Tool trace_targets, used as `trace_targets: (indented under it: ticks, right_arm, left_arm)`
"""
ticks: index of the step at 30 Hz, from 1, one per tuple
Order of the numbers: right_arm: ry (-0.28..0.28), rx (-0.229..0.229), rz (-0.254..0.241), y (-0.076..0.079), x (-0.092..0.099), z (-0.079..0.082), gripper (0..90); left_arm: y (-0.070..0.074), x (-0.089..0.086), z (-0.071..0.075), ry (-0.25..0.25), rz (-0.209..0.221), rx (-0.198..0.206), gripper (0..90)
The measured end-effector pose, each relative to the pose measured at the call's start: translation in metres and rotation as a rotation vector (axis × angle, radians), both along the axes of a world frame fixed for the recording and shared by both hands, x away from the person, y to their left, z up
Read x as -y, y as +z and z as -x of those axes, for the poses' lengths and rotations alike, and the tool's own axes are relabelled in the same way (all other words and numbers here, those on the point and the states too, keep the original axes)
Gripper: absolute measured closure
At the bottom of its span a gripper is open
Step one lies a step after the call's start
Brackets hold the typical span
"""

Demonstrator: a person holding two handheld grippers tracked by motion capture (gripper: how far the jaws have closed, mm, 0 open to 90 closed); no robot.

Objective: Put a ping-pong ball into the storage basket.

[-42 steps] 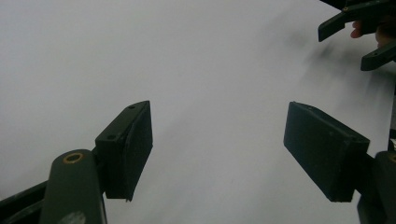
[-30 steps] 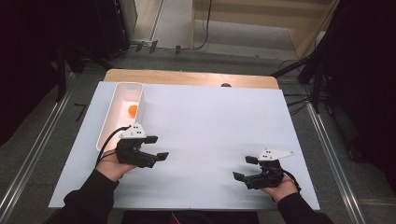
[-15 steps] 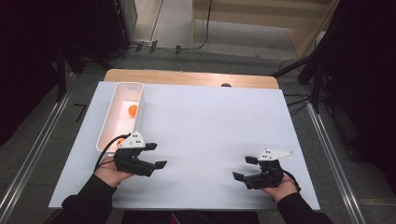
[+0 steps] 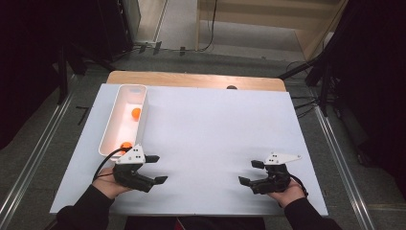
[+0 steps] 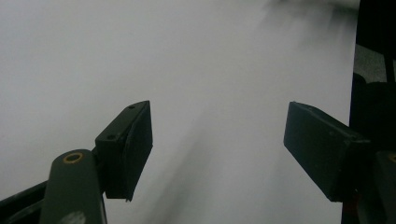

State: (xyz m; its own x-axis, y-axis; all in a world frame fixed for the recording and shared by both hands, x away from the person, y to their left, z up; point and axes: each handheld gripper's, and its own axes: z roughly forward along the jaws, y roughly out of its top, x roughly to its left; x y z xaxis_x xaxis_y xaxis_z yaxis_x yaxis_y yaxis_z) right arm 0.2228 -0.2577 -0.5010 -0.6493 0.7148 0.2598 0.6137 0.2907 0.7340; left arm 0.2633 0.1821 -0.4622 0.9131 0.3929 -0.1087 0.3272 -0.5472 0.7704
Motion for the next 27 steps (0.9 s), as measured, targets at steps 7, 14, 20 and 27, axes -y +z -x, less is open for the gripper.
trace_targets:
  ticks: [7,14,20,27]
  right_arm:
    - [-0.002,-0.002,0.000,-0.0001,0.0004,0.0001,12.3]
    - [0.003,0.000,0.003,-0.0004,0.0000,0.0001,12.4]
    - [0.002,-0.002,0.002,-0.0005,-0.0004,0.0002,12.3]
    - [0.001,-0.002,0.003,-0.0005,-0.0008,0.0002,12.4]
  left_arm:
    - [-0.0043,-0.0053,0.0034,-0.007,0.012,-0.010,24.4]
    - [-0.0078,-0.0100,0.0057,-0.011,0.008,-0.018,24.4]
    - [-0.0094,-0.0090,0.0059,-0.016,-0.001,-0.024,24.4]
    - [-0.0095,-0.0091,0.0057,-0.015,-0.001,-0.029,24.4]
